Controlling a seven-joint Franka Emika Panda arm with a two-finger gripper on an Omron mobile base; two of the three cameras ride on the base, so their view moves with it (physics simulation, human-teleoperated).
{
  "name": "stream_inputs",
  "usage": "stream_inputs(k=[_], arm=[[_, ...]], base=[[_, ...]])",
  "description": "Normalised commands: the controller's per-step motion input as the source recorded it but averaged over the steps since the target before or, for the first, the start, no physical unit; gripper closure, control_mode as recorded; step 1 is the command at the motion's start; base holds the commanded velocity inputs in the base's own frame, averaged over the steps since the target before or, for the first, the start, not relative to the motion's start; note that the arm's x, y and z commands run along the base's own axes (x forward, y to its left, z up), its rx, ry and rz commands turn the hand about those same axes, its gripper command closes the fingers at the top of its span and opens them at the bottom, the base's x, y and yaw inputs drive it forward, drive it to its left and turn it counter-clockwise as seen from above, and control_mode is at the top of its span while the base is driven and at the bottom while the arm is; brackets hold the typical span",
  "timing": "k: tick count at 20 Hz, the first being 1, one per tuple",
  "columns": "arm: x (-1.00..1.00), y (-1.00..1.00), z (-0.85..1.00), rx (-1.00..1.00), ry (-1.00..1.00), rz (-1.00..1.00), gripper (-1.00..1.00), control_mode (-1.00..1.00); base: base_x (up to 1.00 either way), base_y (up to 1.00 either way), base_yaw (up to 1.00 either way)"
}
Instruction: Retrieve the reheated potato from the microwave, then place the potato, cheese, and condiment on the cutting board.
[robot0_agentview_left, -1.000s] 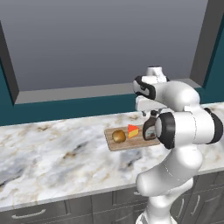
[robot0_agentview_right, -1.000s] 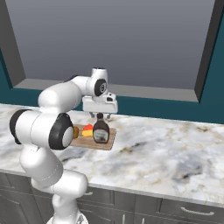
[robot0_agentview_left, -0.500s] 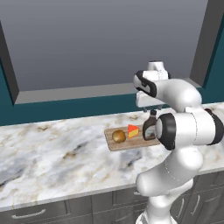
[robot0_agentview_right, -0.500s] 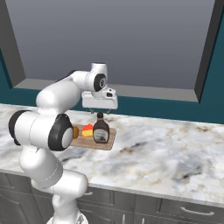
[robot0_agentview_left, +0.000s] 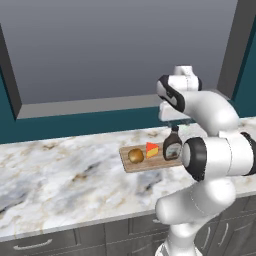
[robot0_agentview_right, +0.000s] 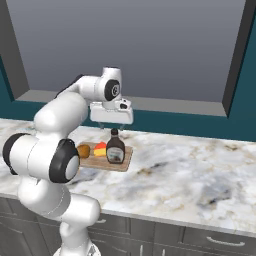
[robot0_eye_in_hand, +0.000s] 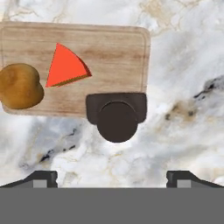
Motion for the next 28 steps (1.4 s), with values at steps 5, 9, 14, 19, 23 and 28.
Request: stream_inputs(k=[5,9,14,19,23,28], arm=[[-0.76,0.08,-0.02,0.06,-0.03,0.0,-1.0,-1.0],[-0.78,0.16,-0.07,0.02,-0.07,0.0,-1.0,-1.0],[-0.74,0.22,-0.06,0.0,-0.07,0.0,-1.0,-1.0],[-0.73,0.26,-0.06,0.0,-0.05,0.0,-1.0,-1.0],[-0.73,0.28,-0.06,-0.01,-0.06,0.0,-1.0,-1.0],[-0.65,0.27,-0.03,-0.03,-0.04,0.0,-1.0,-1.0]], base=[[0.0,0.0,0.0],[0.0,0.0,0.0],[0.0,0.0,0.0],[0.0,0.0,0.0],[0.0,0.0,0.0],[0.0,0.0,0.0]])
